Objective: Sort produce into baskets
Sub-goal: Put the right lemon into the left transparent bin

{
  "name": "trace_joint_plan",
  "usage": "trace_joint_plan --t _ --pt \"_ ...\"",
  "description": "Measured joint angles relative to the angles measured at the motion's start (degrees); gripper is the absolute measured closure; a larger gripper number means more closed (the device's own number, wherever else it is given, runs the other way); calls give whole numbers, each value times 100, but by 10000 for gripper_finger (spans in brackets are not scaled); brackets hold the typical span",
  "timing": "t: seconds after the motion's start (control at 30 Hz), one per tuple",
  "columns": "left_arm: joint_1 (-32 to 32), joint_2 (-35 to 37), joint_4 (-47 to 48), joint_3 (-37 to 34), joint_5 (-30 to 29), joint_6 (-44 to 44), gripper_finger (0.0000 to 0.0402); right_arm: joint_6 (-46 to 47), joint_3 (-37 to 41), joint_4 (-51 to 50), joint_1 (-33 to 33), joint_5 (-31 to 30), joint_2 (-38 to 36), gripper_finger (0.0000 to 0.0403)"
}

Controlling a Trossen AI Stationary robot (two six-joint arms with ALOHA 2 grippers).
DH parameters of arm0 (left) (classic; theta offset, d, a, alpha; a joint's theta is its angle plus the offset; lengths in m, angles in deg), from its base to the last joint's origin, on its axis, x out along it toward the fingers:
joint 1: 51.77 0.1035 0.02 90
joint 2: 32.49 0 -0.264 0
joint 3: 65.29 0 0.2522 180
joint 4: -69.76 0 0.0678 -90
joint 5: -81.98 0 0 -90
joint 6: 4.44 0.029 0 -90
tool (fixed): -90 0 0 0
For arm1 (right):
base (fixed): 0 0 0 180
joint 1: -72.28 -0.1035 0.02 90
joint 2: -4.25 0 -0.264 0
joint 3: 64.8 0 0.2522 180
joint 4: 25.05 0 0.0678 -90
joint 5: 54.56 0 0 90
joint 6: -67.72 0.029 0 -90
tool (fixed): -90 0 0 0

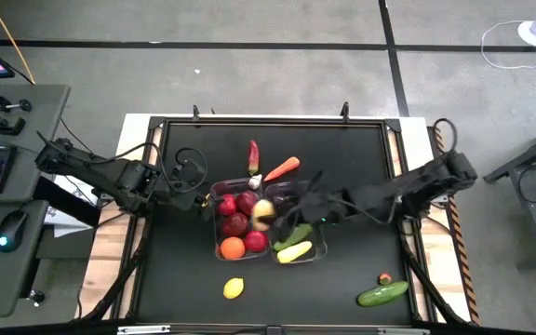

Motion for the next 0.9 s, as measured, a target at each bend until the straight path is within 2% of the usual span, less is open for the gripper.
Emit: trace_joint_plan --t 0.1,0.27,0.47,0.63,0.8,0.9 --pt "0 1 1 0 65 2 5 -446 0 1098 199 719 358 168" --pt "0 1 11 0 98 2 5 -491 11 1305 343 1387 791 143" --pt "0 1 17 0 107 2 5 -91 11 1366 475 1397 900 134" --pt "0 1 14 0 107 2 5 -150 11 1240 590 1288 900 133" --pt "0 1 13 0 109 42 5 -249 11 1240 715 1698 900 131" --pt "0 1 11 0 107 42 5 -265 11 1246 718 1479 900 116"
